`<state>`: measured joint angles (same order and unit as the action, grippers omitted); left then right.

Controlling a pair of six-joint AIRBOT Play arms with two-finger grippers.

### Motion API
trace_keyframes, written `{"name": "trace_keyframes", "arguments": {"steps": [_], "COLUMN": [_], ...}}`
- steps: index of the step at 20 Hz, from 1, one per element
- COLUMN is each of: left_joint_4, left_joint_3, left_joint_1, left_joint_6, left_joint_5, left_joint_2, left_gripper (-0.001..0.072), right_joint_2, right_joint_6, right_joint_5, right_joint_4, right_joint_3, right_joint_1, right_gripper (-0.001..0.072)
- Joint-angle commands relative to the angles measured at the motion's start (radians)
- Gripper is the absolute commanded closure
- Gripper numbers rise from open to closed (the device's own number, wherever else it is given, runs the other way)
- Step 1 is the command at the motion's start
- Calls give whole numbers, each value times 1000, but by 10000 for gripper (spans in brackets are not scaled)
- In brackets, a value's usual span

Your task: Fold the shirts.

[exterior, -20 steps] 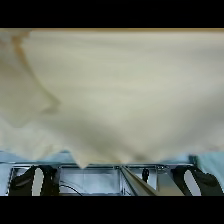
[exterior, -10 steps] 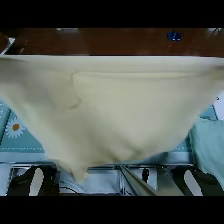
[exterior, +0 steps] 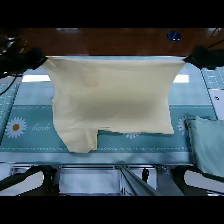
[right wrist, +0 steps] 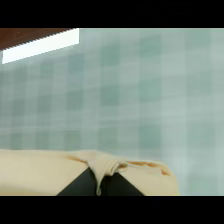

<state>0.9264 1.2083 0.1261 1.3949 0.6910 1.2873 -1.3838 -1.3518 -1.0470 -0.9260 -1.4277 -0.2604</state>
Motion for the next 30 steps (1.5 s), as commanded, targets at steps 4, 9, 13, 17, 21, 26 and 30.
{"name": "trace_keyframes", "arguments": {"steps": [4,9,13,17,21,26,30], "left_joint_4": [-4,-4,-4,19,210,315,316], "left_joint_3": [175,224,241,346,373,364,364], "left_joint_1": [-77,-76,-47,6,24,-13,-28], "left_joint_6": [121,122,121,-33,-37,-37,-36], "left_joint_5": [-107,-66,-8,367,563,620,661], "left_joint_2": [370,484,500,500,504,534,562], "left_gripper": [685,685,685,685,685,685,685], "right_joint_2": [-401,-505,-526,-501,-495,-504,-504], "right_joint_6": [-57,-61,-61,8,-3,-24,-22], "right_joint_5": [20,21,6,-217,-386,-419,-399], "right_joint_4": [64,61,52,31,-164,-253,-254], "right_joint_3": [-269,-299,-300,-302,-301,-256,-199], "right_joint_1": [20,34,39,13,-8,-9,16], "right_gripper": [689,690,689,689,689,689,689]}}
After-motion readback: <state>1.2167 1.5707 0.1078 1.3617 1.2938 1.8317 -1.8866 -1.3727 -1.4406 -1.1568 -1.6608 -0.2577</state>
